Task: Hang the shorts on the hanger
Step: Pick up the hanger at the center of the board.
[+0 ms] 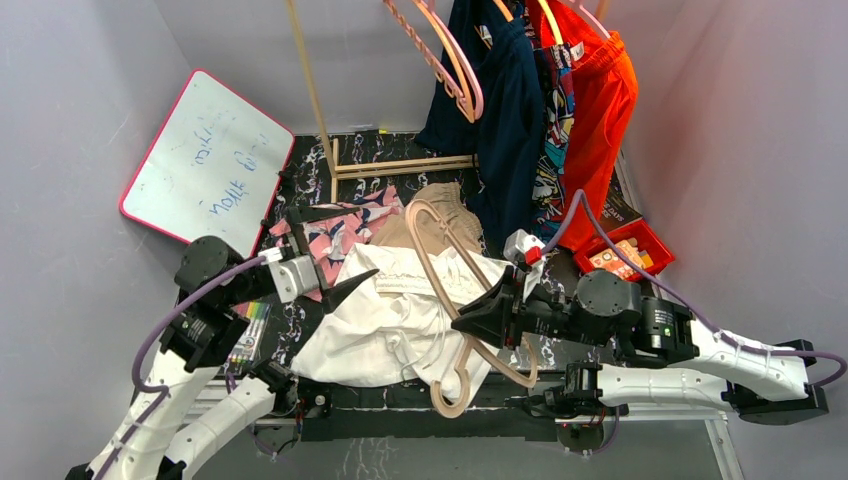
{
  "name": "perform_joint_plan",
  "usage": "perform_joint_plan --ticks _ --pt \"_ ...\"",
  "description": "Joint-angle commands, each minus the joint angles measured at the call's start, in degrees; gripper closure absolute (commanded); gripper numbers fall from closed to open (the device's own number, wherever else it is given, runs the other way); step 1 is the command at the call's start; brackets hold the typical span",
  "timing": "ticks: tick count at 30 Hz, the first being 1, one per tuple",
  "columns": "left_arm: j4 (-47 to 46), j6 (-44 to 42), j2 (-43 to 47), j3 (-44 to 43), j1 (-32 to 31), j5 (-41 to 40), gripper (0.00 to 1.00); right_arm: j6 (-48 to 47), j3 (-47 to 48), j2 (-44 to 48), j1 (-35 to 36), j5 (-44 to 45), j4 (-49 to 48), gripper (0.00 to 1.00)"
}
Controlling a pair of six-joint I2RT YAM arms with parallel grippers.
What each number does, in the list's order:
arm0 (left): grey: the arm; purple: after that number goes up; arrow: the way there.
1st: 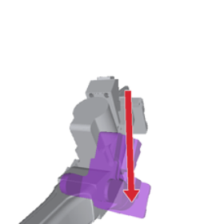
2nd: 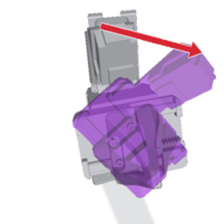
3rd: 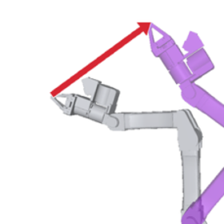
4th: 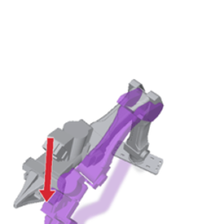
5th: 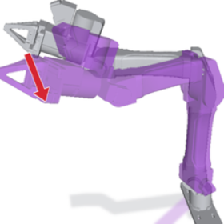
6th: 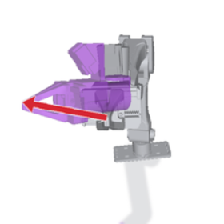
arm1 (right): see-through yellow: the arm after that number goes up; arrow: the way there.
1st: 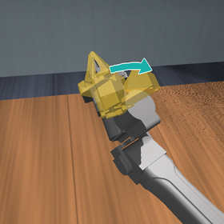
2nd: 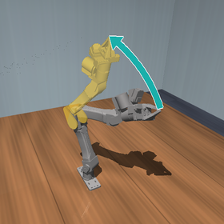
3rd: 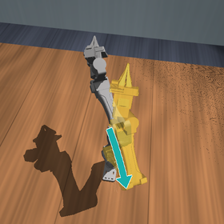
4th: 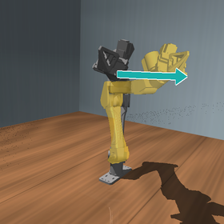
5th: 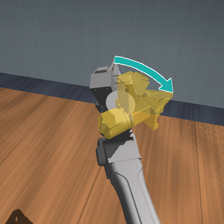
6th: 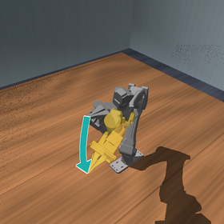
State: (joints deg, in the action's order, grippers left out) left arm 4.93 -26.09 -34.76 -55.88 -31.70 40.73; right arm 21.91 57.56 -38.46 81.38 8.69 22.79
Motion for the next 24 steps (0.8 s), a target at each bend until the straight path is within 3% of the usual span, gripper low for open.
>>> perform_joint_plan --ticks 1,12,16,24 --pt "-1.7 -13.0 -4.2 -4.5 -0.1 6.5 0.02 1.4 4.6 -1.2 -0.1 -4.1 0.3 0.93" --pt "-0.6 -19.9 -3.4 -2.1 -0.4 7.8 0.02 1.3 7.2 -8.3 -0.1 -9.0 2.7 0.93" --pt "-0.6 -18.8 -3.2 -1.9 -0.3 9.2 0.02 0.9 7.4 -10.0 -0.1 -10.1 1.4 0.93" --pt "3.9 -18.9 -2.5 -0.4 -0.4 12.0 0.12 0.8 8.5 -11.5 -0.1 -11.1 0.4 0.93"
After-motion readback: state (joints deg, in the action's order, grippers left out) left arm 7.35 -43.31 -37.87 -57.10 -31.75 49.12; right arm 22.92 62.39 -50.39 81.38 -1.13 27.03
